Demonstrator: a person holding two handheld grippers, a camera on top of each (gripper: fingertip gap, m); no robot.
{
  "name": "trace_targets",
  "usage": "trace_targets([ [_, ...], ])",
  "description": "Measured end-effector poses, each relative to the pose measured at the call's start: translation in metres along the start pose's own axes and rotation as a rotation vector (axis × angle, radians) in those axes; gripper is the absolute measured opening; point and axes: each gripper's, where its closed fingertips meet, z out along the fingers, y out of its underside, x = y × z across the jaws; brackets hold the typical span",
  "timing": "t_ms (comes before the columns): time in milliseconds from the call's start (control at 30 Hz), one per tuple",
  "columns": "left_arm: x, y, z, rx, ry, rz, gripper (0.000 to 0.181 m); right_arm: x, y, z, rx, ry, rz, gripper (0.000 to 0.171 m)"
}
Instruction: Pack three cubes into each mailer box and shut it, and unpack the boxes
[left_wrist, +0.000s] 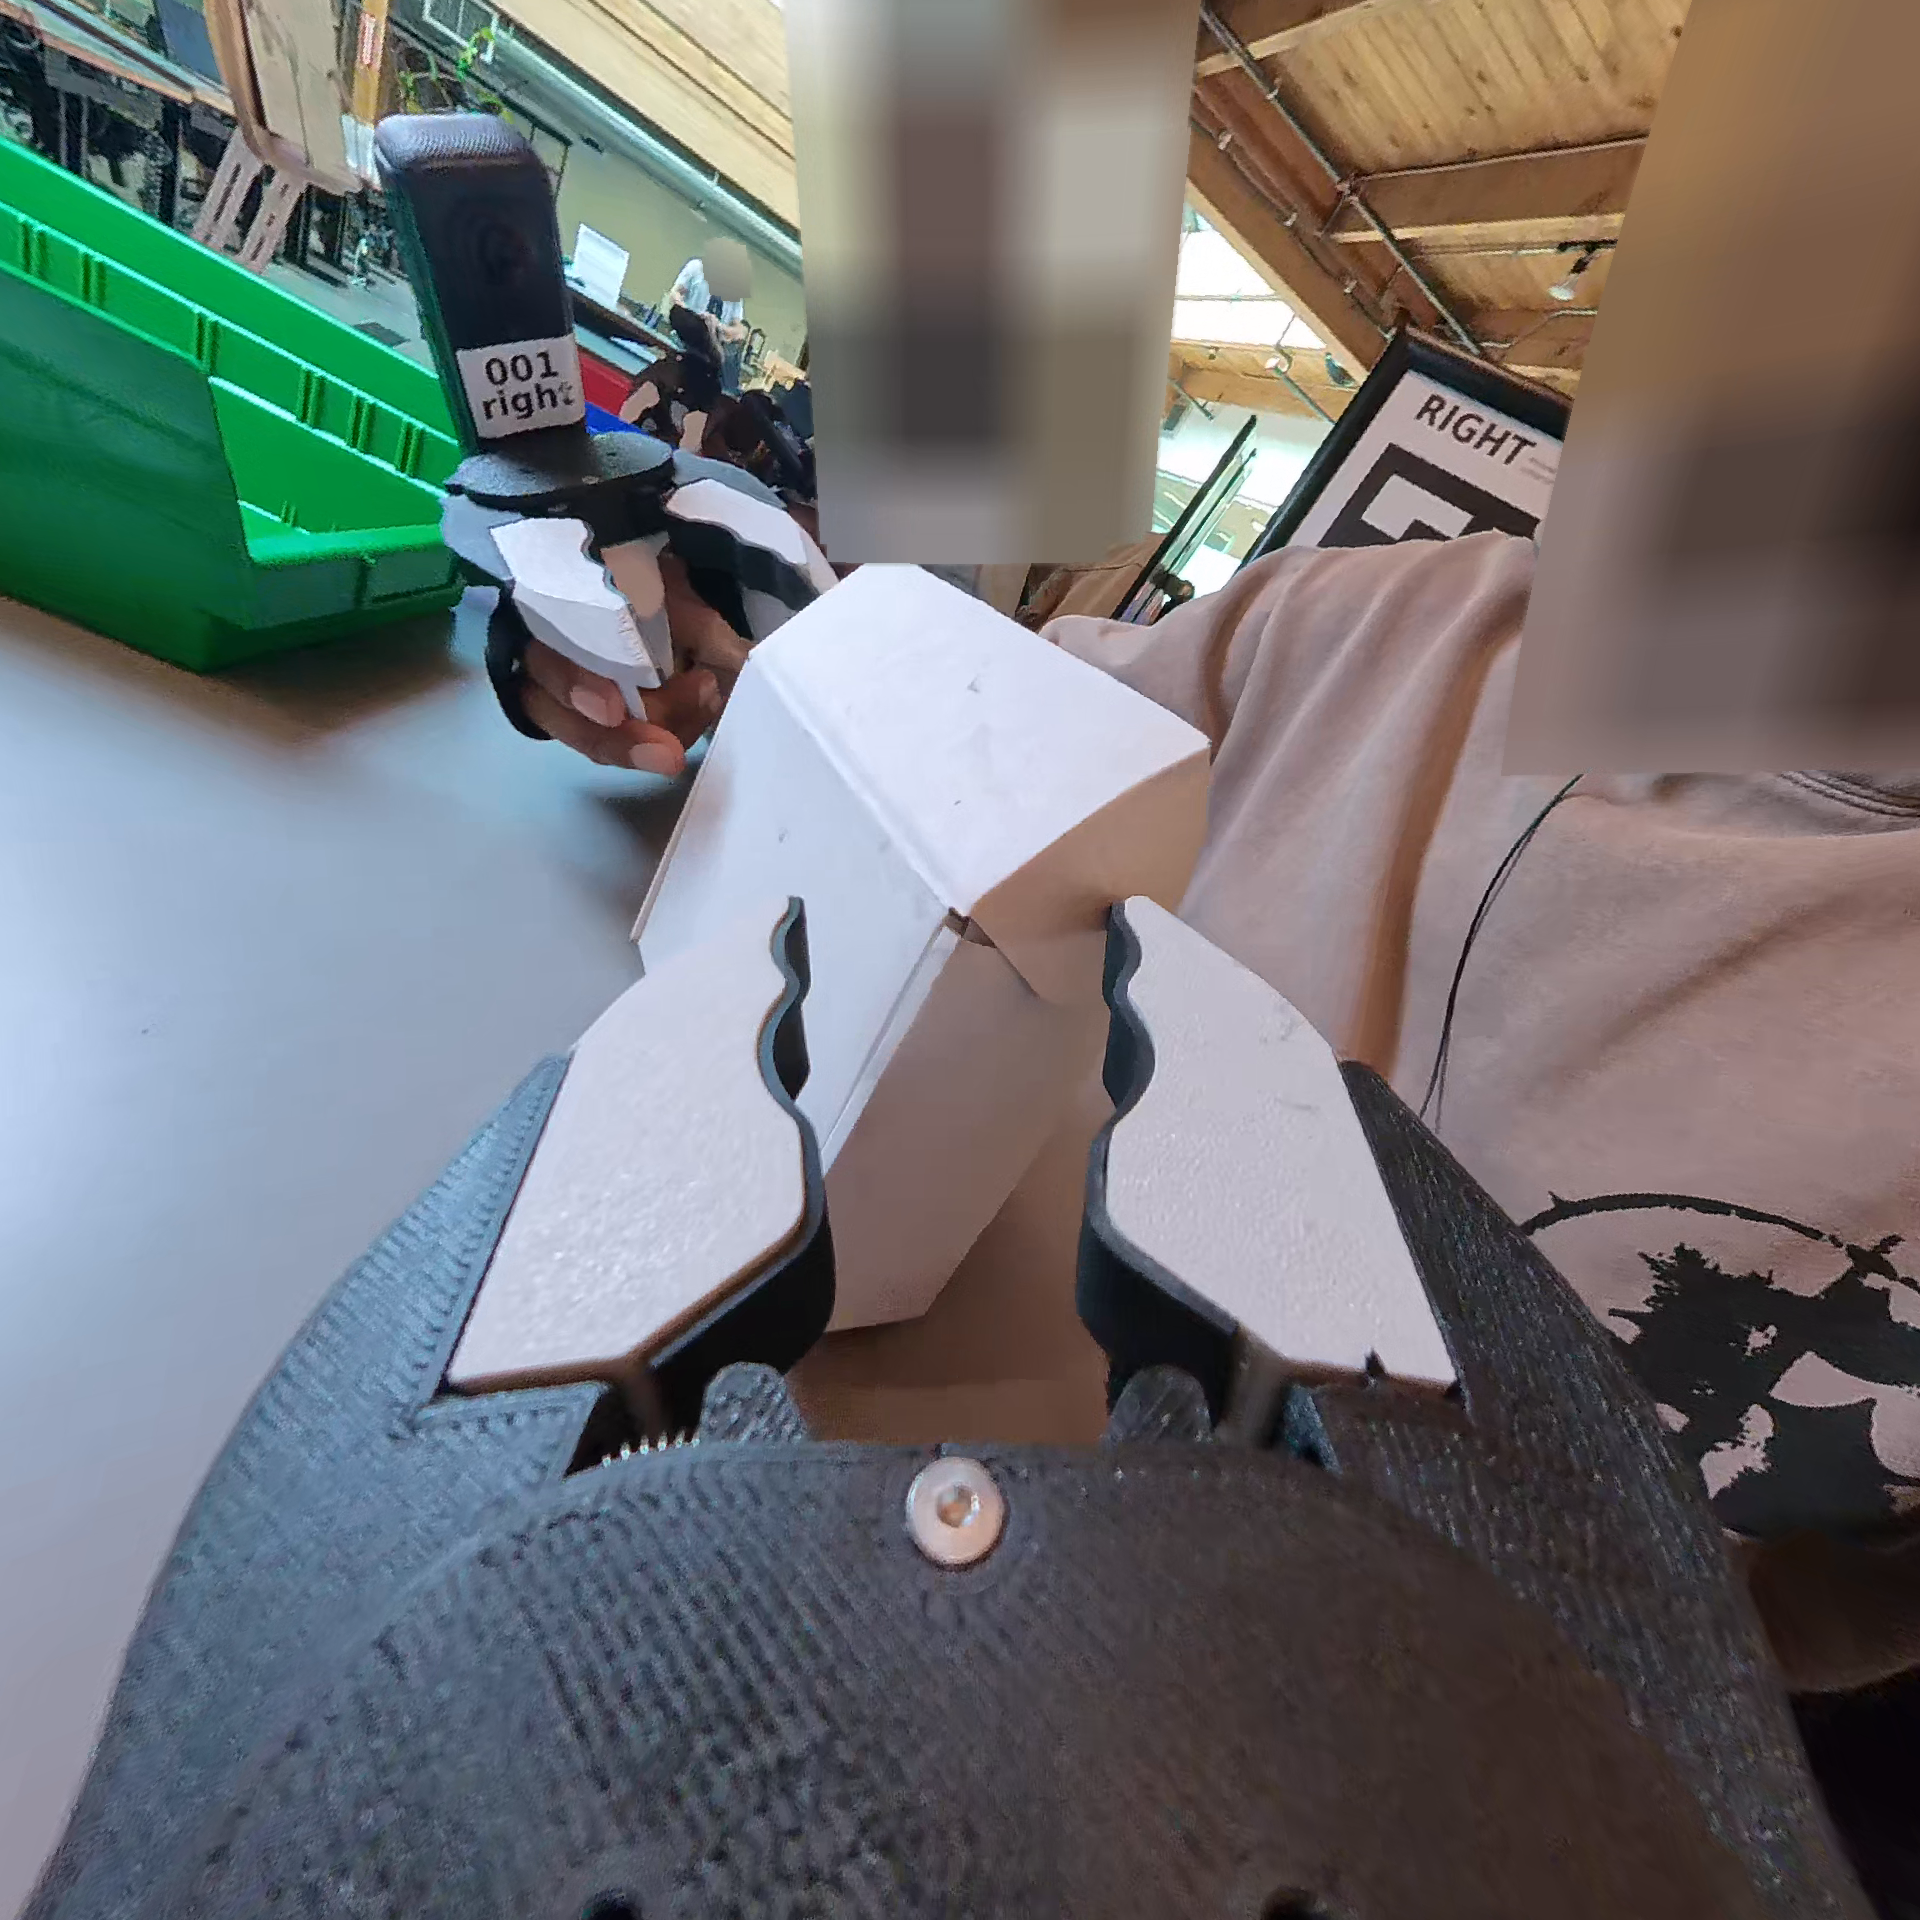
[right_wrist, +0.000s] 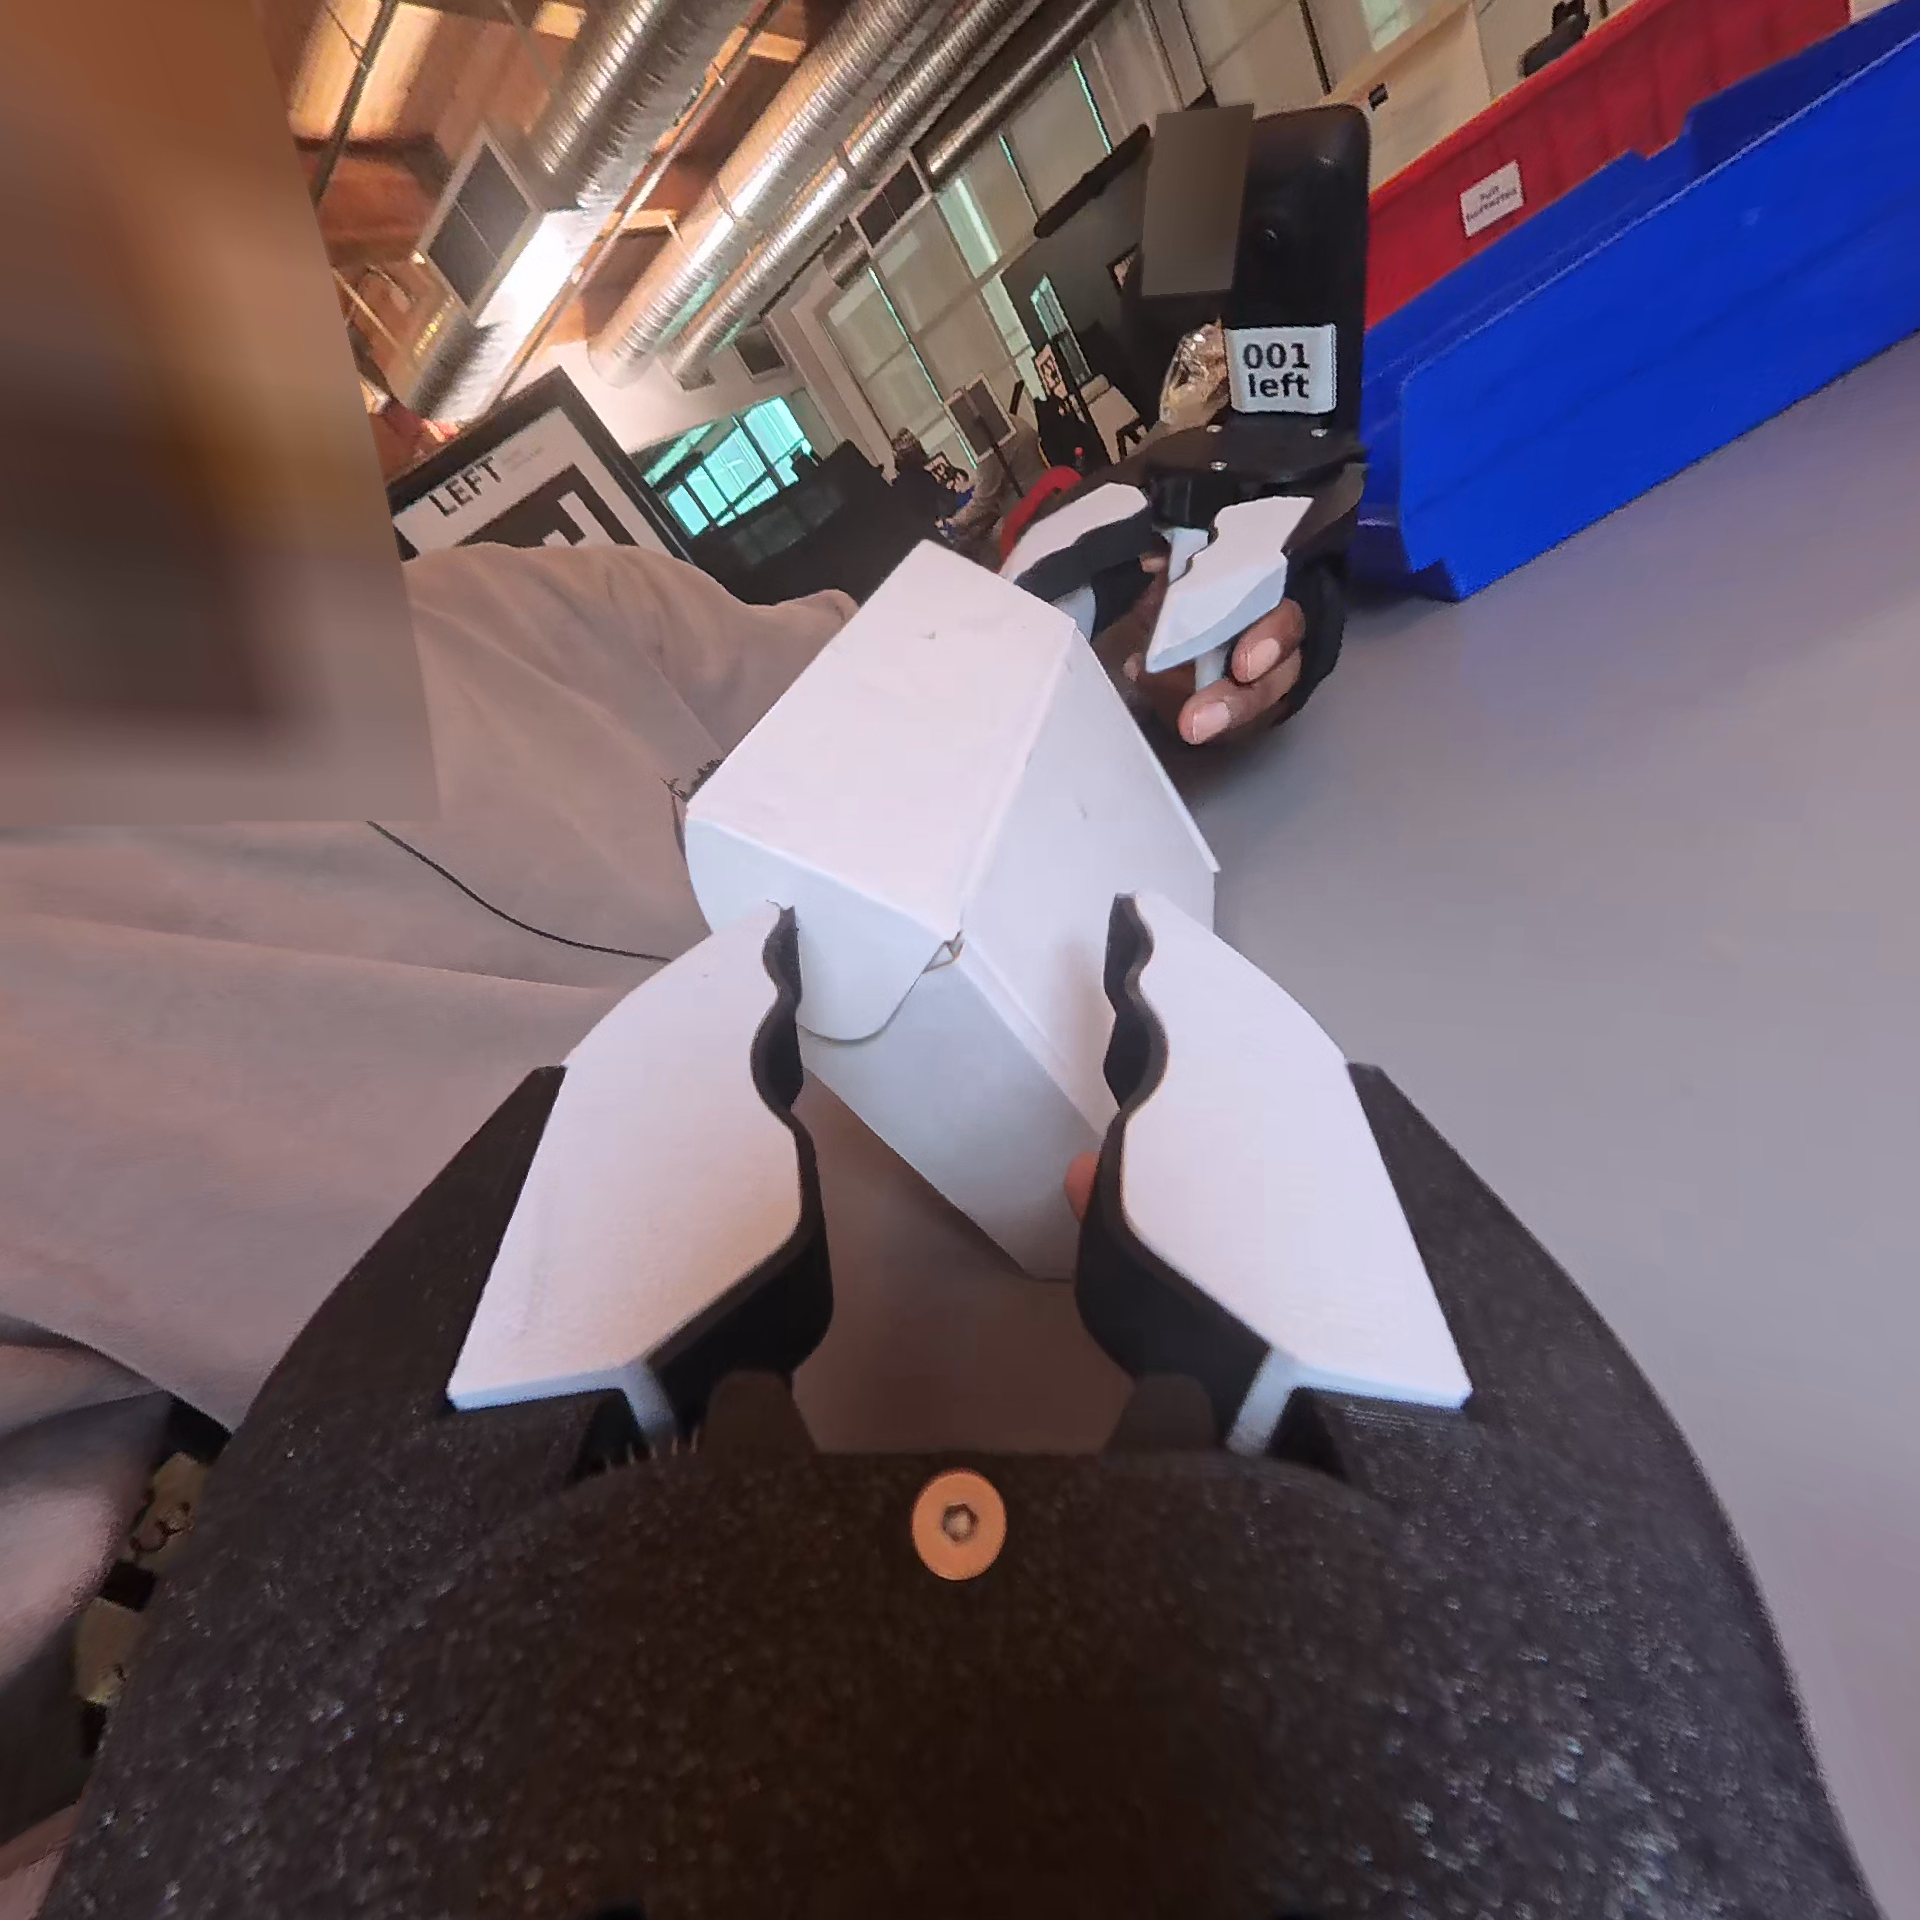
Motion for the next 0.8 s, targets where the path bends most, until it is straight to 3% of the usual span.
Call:
trace_targets([
  [200, 0.0, -0.016, -0.006, 0.119, 0.028, -0.049, 0.045, -0.01, -0.012, 0.005, 0.068, -0.056, 0.009, 0.053],
  [433, -0.001, -0.01, -0.008, 0.111, 0.036, -0.078, 0.046, -0.013, -0.014, 0.008, 0.111, -0.108, 0.069, 0.049],
  [600, -0.001, 0.006, -0.006, 0.033, 0.002, -0.024, 0.049, -0.006, -0.001, 0.004, 0.049, -0.05, 0.036, 0.05],
  [800, 0.003, 0.001, -0.008, 0.022, -0.022, 0.041, 0.048, -0.012, 0.005, 0.001, -0.079, 0.024, -0.098, 0.055],
])
